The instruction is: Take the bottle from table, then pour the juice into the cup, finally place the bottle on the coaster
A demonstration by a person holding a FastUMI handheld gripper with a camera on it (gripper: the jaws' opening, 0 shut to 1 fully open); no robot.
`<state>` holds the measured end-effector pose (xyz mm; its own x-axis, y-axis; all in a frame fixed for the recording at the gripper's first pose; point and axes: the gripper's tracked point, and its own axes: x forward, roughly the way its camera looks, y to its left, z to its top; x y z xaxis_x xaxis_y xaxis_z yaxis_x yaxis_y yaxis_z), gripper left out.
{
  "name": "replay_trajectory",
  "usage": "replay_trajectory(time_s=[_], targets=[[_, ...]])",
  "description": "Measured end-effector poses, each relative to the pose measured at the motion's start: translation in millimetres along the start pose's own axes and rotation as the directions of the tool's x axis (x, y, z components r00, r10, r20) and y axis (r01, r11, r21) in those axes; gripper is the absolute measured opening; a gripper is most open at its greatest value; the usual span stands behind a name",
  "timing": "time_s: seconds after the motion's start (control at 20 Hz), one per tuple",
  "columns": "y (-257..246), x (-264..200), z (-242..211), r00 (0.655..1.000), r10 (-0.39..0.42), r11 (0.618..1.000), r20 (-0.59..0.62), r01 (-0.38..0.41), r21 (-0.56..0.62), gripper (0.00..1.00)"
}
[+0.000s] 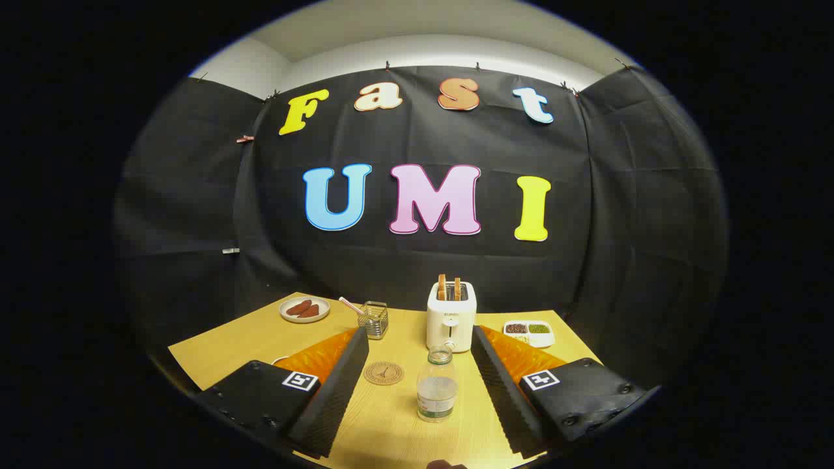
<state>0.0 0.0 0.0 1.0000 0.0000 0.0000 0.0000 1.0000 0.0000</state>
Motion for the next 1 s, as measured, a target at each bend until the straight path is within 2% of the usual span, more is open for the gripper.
replay_trajectory(time_s=[0.15,0.45,1.0], targets=[[5,9,-5,1.0,0.017,1.0,-0.007,-0.016,0.014,0.97],[-4,12,-4,1.0,-0.012,1.0,0.008,0.012,-0.004,0.98],[-5,15,-22,1.0,-0.002,1.0,-0.023,0.002,-0.016,0.98]])
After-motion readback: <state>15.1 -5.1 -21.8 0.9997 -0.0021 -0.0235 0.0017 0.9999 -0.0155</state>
